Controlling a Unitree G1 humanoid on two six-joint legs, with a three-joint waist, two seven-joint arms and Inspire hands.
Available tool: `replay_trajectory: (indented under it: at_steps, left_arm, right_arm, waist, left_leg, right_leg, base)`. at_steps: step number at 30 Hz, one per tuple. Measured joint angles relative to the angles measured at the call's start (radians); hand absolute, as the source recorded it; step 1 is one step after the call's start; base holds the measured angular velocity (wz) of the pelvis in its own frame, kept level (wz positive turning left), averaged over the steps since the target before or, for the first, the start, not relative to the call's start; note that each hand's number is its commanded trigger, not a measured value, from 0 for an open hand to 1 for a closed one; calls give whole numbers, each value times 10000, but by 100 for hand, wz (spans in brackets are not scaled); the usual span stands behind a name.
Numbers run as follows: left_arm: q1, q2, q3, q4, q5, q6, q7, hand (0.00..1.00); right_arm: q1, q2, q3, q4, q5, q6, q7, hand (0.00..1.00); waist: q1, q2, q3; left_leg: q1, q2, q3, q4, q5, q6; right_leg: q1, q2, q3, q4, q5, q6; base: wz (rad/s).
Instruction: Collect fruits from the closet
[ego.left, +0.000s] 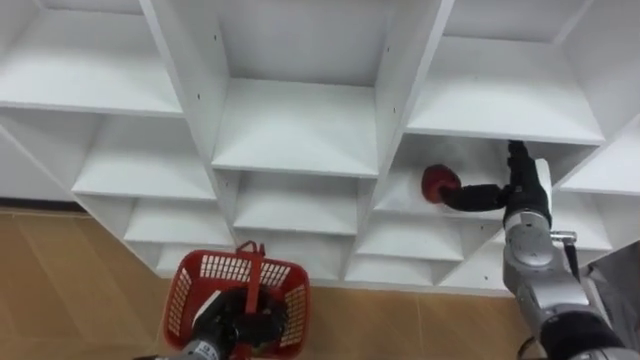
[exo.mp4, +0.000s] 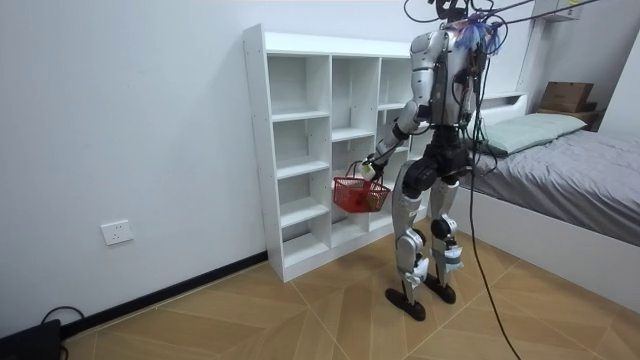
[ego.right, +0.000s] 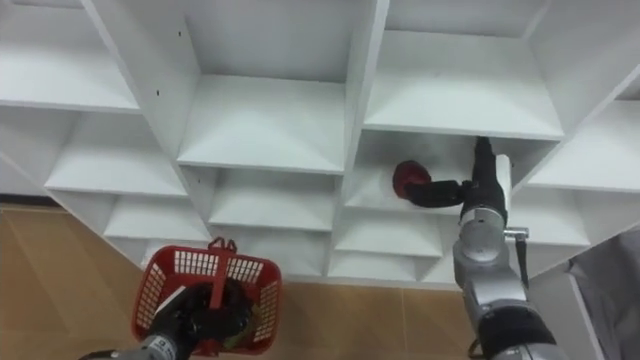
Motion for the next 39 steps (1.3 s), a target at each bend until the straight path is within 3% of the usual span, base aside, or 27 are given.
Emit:
replay_trajectory:
  at_steps: [10,13,16,27,39]
  left_arm:
    - [-414,81,-55,555,0,-3,-58,100]
    - [-510,139,-63,722,-3,-5,-57,100]
    - [-632,93,-72,841,-6,-5,-61,100]
    - [-955,-70,-274,867,68,8,-154,100]
    - [-1233,-239,-433,1175,80,76,-162,100]
  right_arm:
    - [-773,-398,3,595,-192,-5,1,0]
    - [-1080,-439,1,777,-207,-5,-5,0]
    - [-1343,-447,0,1067,-192,-11,-88,0]
    - [-1542,-425,3,1466,-610,-5,-104,0]
    - [-1657,-419,-11,1459,-898,88,-464,0]
  waist:
    - [321,-115,86]
    - [350,-122,191]
    - [452,-84,227]
    - [883,-36,259]
    - [829,-43,264]
  left_leg:
    - [-1006,-22,-120,381,40,27]
    - [-1304,-2,-126,543,39,29]
    - [-1635,-1,-128,610,65,59]
    - [-2251,-12,-98,649,159,81]
    - [-2582,-7,-41,771,160,84]
  right_leg:
    - [-952,-149,-189,359,1,-6]
    - [-1228,-157,-207,511,1,-7]
    - [-1580,-174,-238,621,5,-17]
    - [-2285,-200,-175,864,13,-33]
    - [-2640,-232,-73,989,13,-35]
  base:
    - [4]
    - [0]
    - [0]
    - [1]
    - [0]
